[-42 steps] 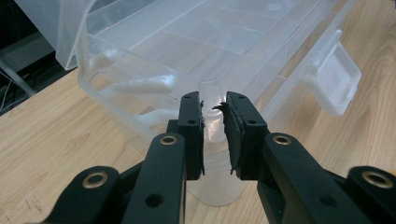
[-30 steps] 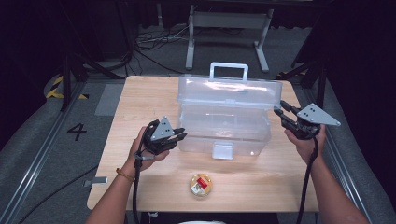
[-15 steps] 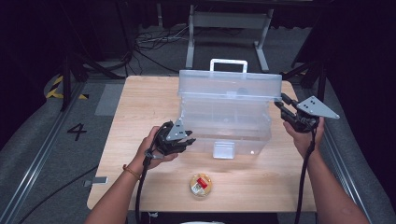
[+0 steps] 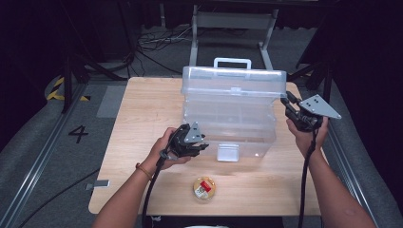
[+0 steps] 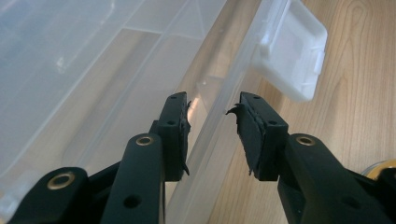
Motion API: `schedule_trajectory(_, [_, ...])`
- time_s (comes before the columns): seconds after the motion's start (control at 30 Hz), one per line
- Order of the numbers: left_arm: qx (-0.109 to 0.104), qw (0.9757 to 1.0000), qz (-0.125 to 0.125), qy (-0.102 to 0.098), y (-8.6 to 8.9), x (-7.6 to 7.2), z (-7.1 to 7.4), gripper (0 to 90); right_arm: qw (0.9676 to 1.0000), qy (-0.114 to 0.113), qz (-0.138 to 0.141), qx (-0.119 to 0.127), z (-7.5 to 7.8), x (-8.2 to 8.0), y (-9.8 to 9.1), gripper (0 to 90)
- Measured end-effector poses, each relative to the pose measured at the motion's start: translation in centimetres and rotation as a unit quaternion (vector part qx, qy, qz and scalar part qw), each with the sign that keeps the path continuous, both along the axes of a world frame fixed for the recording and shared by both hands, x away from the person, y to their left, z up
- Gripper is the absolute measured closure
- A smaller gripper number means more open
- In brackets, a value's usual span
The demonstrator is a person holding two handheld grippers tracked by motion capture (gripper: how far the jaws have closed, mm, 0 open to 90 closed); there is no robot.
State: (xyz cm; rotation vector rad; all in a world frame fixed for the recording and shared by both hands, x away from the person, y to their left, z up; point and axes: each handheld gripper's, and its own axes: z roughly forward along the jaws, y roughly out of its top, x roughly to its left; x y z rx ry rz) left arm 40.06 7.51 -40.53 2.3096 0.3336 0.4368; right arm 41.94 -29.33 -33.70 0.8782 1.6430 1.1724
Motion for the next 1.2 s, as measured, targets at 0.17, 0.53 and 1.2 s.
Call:
schedule_trajectory(0.17, [0.003, 0.9999, -0.007, 0.014, -0.4, 0.5, -0.5, 66.6, 0.9996, -0.008, -0.025, -0.002, 0.3, 0.5, 0.6, 79.2])
schedule_trajectory(0.53, [0.011, 0.9994, 0.001, 0.031, 0.1, 1.1, -0.9, 68.8, 0.9963, -0.043, -0.058, -0.046, 0.5, 2.1, 1.3, 84.4])
schedule_trajectory(1.2, [0.004, 0.9993, -0.023, 0.03, 0.3, 1.4, -0.9, 73.9, 0.9989, 0.006, -0.046, -0.003, 3.0, 6.8, 0.9, 85.5])
